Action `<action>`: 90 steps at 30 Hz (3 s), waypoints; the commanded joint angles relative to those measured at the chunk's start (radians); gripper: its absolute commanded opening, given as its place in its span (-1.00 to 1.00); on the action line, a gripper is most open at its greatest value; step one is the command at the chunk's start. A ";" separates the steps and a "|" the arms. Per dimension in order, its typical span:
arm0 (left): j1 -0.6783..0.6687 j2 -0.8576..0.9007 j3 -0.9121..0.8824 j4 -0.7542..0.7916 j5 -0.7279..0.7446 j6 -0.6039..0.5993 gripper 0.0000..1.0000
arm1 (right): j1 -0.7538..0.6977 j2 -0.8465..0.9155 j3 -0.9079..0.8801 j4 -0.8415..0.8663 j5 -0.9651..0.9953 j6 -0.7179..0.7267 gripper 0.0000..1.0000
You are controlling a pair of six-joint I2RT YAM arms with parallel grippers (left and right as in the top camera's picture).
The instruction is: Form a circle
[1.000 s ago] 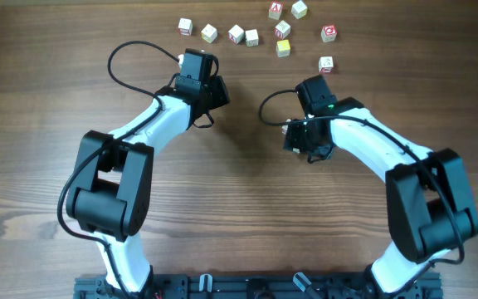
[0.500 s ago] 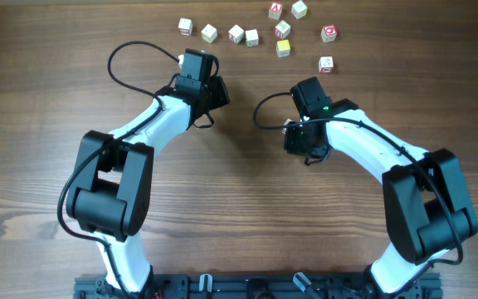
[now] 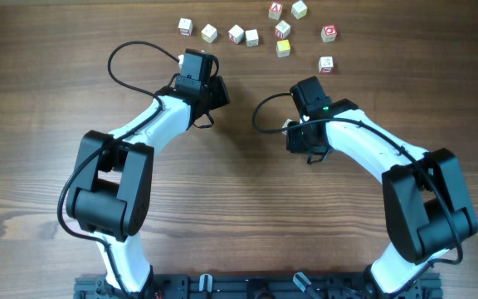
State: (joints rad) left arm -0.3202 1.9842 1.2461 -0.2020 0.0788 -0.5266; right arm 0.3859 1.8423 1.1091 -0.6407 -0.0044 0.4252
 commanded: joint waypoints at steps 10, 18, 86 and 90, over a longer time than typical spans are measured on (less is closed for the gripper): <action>0.003 0.010 0.001 -0.002 -0.010 -0.006 -0.63 | 0.002 0.019 -0.005 0.009 0.003 -0.093 -0.48; 0.003 0.010 0.001 -0.002 -0.010 -0.006 -0.62 | 0.002 0.019 -0.005 0.016 0.003 -0.110 -0.48; 0.043 0.009 0.001 -0.019 -0.069 -0.026 -0.63 | 0.002 -0.026 0.169 -0.008 -0.071 -0.215 -0.36; 0.066 0.009 0.001 -0.039 -0.069 -0.058 -0.63 | 0.002 -0.013 0.168 -0.006 -0.091 -0.213 -0.56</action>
State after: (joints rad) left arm -0.2752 1.9842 1.2461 -0.2363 0.0273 -0.5480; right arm 0.3855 1.8042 1.2621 -0.6491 -0.0601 0.2138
